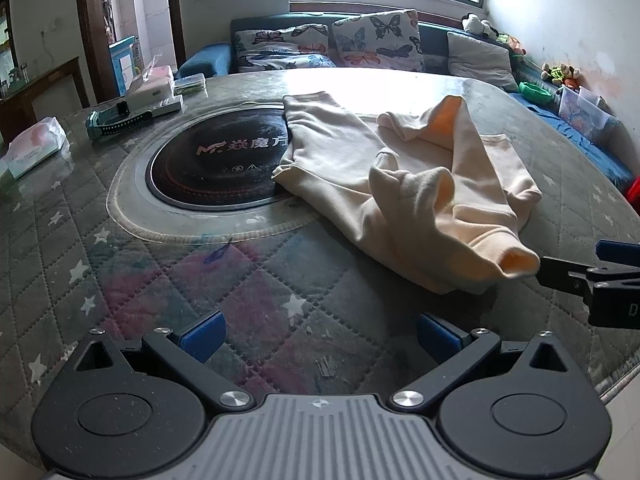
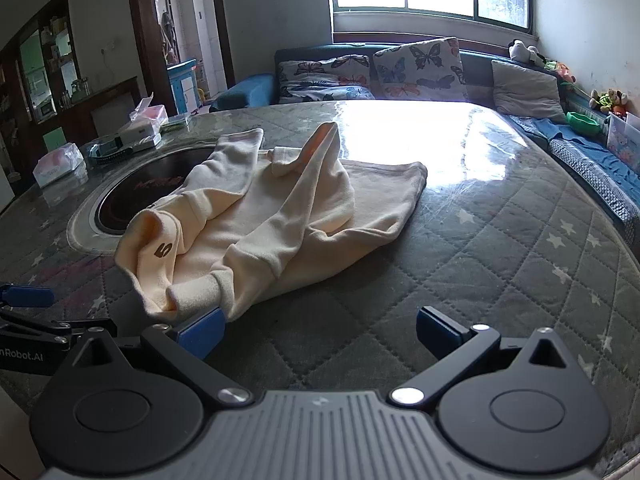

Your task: Fold clothes

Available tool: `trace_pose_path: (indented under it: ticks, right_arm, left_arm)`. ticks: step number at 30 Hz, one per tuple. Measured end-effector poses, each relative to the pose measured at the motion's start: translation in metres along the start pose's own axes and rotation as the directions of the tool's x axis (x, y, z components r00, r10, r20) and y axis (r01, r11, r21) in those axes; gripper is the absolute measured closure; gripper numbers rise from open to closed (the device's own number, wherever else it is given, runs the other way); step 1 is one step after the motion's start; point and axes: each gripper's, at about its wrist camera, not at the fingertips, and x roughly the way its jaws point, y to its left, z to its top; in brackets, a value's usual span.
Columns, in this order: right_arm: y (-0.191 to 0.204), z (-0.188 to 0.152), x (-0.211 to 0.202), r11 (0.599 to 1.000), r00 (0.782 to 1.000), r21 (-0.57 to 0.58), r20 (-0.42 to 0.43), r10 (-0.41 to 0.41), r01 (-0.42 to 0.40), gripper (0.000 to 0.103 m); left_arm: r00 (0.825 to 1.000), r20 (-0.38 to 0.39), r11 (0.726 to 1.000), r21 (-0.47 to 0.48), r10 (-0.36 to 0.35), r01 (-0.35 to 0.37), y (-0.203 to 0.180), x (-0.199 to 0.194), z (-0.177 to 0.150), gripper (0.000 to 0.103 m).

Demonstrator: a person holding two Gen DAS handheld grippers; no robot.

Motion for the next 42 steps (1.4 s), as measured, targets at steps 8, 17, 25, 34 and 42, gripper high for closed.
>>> trace_pose_path:
  ticks: [8,17,25,34,42]
  right_arm:
    - [0.005,-0.003,-0.002,1.000,1.000,-0.019,-0.023,0.004,-0.004,0.000]
    - [0.012,-0.008,-0.004,0.999,0.999,-0.043,-0.045,-0.002,0.000,0.000]
    - [0.014,-0.010,-0.004,0.998,0.998,-0.059,-0.054,-0.010,0.007,0.000]
    - [0.016,-0.009,-0.001,0.997,0.998,-0.074,-0.060,-0.010,0.005,0.000]
    - [0.017,-0.006,0.003,0.997,0.998,-0.079,-0.061,-0.008,0.003,0.000]
  left_arm:
    - [1.000,-0.007,1.000,-0.001,0.001,-0.001,-0.001,-0.003,-0.005,0.000]
    - [1.000,-0.014,1.000,-0.004,-0.006,0.006,-0.003,-0.005,-0.009,0.000]
    - [0.999,-0.034,1.000,0.015,-0.006,0.006,-0.009,-0.002,-0.010,0.000]
    - [0.999,-0.044,1.000,0.025,-0.014,0.015,-0.012,0.001,-0.007,0.000]
    - [0.999,-0.049,0.999,0.028,-0.015,0.017,-0.011,0.004,-0.003,0.000]
